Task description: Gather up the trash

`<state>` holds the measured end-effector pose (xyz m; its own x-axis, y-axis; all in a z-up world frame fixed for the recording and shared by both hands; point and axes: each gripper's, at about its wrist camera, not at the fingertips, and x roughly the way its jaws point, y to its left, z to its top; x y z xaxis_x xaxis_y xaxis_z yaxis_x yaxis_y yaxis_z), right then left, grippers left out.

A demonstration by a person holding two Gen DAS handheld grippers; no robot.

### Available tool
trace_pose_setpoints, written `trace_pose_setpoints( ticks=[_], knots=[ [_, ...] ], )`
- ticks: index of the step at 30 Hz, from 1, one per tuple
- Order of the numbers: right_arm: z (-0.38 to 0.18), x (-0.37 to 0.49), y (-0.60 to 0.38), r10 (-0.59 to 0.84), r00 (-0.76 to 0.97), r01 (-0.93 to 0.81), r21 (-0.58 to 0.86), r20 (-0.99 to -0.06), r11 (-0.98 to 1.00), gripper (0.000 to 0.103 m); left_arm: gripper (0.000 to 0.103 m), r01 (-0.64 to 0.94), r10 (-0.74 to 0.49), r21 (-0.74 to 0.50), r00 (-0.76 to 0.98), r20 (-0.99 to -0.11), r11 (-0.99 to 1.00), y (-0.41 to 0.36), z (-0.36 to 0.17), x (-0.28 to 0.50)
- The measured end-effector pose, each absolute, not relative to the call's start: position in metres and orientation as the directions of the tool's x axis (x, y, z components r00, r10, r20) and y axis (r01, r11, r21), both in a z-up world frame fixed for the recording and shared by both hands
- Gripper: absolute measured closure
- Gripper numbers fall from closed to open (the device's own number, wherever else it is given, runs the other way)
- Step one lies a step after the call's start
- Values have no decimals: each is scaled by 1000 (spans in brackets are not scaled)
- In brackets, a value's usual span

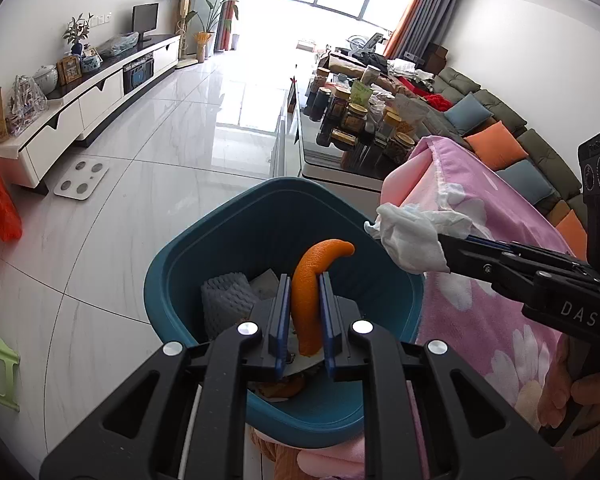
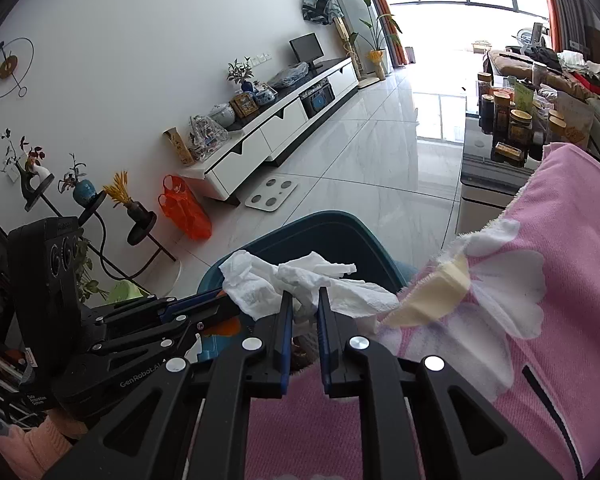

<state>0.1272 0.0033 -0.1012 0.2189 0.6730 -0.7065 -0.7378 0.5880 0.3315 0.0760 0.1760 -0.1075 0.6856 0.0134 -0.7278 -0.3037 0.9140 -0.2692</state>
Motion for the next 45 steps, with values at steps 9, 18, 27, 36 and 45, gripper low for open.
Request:
trace_pose_setpoints(
  ticks=[9, 18, 27, 36, 45],
  knots=[
    [-110, 134, 15, 649, 208, -721, 334, -732, 607, 87, 80, -314, 4, -278, 670, -742, 908, 174, -124, 91],
    [-105, 138, 2, 660, 234, -704, 344, -714, 621, 77, 49, -309, 6, -286, 690, -724, 907, 174, -119, 89],
    [-84, 118, -46, 686, 322, -702, 321, -653, 635, 48, 15, -266, 71, -225, 777, -626, 937, 147, -84, 56],
    [-67, 80, -134, 621, 553, -624, 218, -555, 750, 12, 6, -227, 140, -128, 866, -480, 965, 83, -51, 18],
    [-66, 30, -233, 418, 786, -403, 136, -456, 905, 7, 6, -139, 94, -78, 903, -420, 987, -1, -37, 19]
  ],
)
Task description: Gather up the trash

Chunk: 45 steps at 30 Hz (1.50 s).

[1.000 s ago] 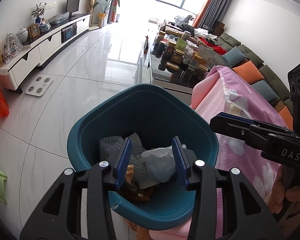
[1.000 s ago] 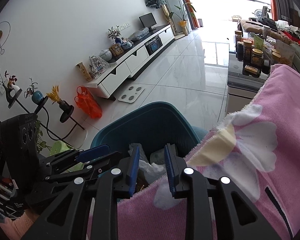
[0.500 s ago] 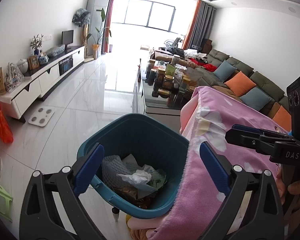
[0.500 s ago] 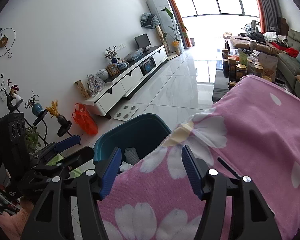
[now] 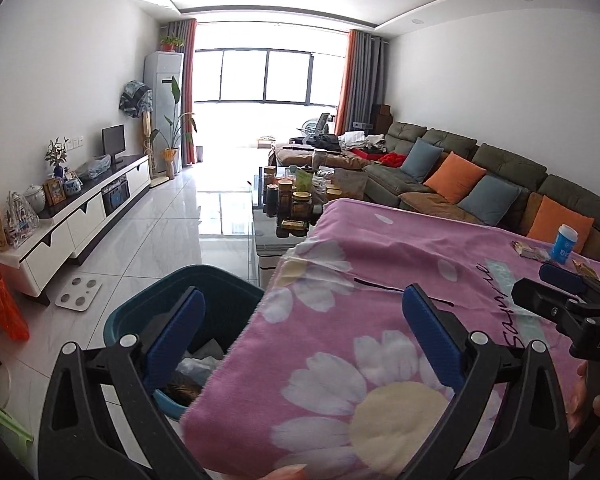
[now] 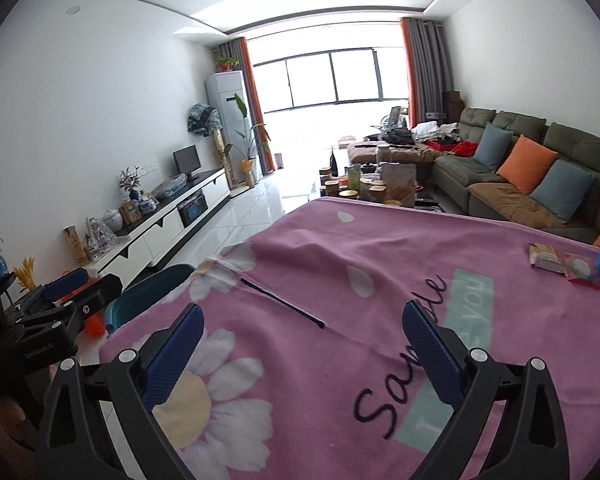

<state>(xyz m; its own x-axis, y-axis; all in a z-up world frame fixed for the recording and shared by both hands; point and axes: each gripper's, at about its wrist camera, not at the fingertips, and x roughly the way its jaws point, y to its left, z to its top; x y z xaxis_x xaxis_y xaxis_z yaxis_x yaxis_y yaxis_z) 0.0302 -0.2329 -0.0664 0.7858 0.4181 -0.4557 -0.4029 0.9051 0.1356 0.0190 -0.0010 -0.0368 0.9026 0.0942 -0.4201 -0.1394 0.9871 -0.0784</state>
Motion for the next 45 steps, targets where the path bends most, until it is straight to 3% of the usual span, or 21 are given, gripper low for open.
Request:
trace_pose_setpoints(
  ticks=[5, 15, 45],
  knots=[
    [-69, 8, -272, 245, 883, -246, 49, -401, 968, 7, 6, -89, 61, -60, 927, -369, 994, -40, -32, 20],
    [-66, -27, -319, 116, 942, -109, 41, -313, 993, 7, 6, -67, 51, -42, 951, -306, 997, -78, -29, 19],
    [-52, -56, -330, 58, 975, -51, 37, -216, 998, 7, 6, -56, 65, 45, 975, -212, 997, -96, -23, -2]
  ],
)
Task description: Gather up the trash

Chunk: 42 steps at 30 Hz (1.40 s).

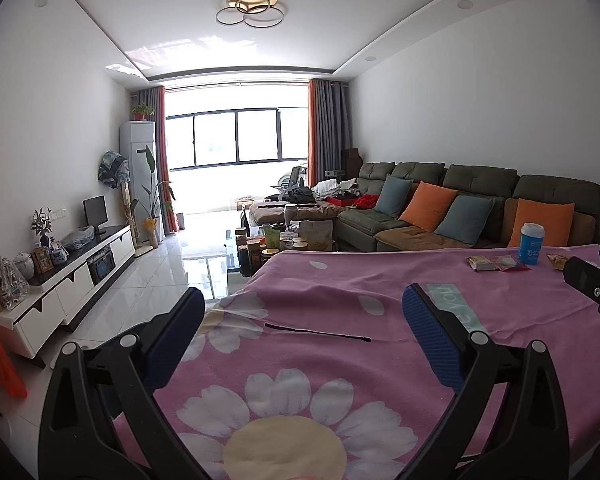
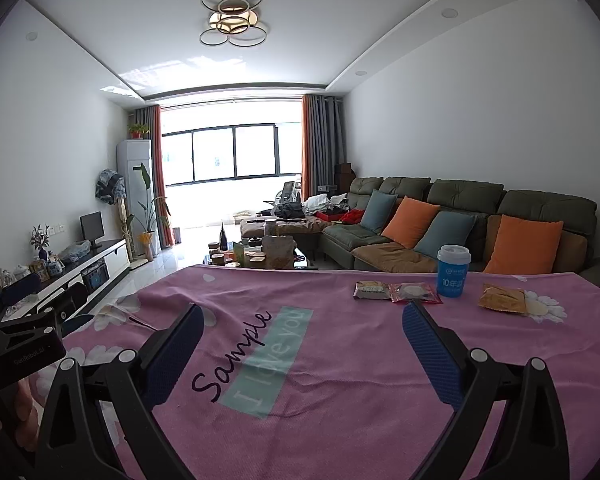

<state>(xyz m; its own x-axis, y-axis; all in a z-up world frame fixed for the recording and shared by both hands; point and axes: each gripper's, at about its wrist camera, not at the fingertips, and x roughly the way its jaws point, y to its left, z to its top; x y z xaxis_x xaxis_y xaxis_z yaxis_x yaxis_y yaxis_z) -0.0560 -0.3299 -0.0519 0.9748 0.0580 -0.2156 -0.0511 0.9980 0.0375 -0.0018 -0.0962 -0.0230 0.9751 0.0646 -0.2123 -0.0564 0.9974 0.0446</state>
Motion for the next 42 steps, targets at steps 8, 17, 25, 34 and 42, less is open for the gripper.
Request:
trace_pose_setpoints(
  ticks=[8, 17, 25, 34, 42],
  knots=[
    [-52, -56, -329, 60, 975, -53, 37, -214, 998, 7, 6, -67, 76, 55, 977, -199, 996, -97, -22, -7],
    [-52, -57, -329, 61, 976, -54, 39, -211, 998, 7, 6, -71, 82, 64, 980, -183, 995, -99, -20, -12],
    [-52, -57, -329, 61, 975, -55, 36, -213, 998, 7, 6, -75, 85, 58, 979, -186, 995, -99, -19, -11],
    [-51, -57, -328, 62, 975, -55, 38, -214, 998, 7, 6, -78, 87, 53, 978, -190, 995, -99, -18, -11],
    [-50, -56, -326, 60, 975, -54, 36, -214, 998, 7, 6, -82, 89, 46, 978, -191, 996, -98, -17, -11]
  ],
)
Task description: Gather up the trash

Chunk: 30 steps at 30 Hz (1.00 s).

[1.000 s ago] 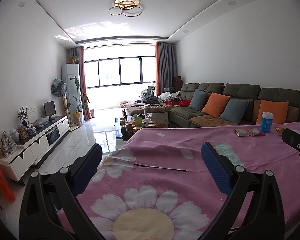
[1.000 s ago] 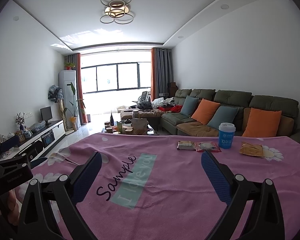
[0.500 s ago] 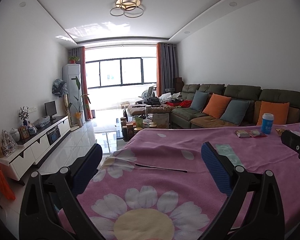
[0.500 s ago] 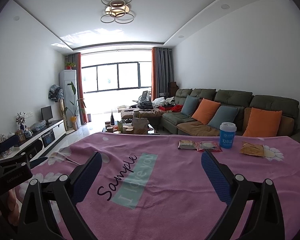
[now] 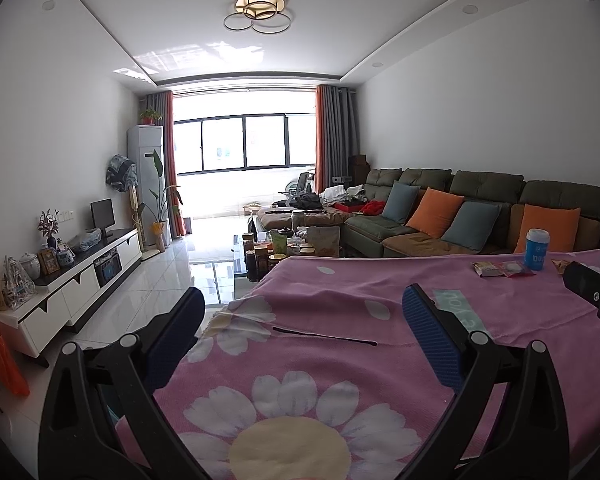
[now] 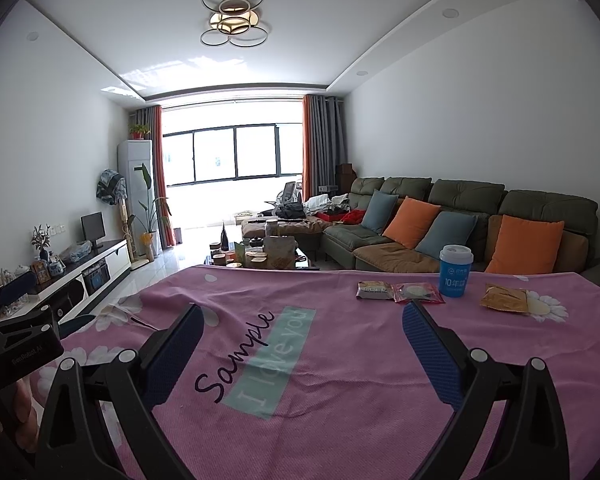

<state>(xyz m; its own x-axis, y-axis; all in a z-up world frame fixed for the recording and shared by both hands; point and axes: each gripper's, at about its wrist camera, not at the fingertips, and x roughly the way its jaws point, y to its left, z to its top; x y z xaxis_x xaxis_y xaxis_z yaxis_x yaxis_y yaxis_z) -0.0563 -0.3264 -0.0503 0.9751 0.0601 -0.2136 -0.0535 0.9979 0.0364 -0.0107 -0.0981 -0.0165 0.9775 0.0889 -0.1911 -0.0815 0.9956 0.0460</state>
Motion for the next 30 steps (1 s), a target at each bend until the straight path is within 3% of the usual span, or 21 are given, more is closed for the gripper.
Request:
trace_pose_setpoints(
  ticks=[30],
  knots=[
    [-48, -55, -325, 59, 976, -52, 37, -211, 998, 7, 6, -81, 88, 41, 977, -196, 996, -95, -15, -9]
  ],
)
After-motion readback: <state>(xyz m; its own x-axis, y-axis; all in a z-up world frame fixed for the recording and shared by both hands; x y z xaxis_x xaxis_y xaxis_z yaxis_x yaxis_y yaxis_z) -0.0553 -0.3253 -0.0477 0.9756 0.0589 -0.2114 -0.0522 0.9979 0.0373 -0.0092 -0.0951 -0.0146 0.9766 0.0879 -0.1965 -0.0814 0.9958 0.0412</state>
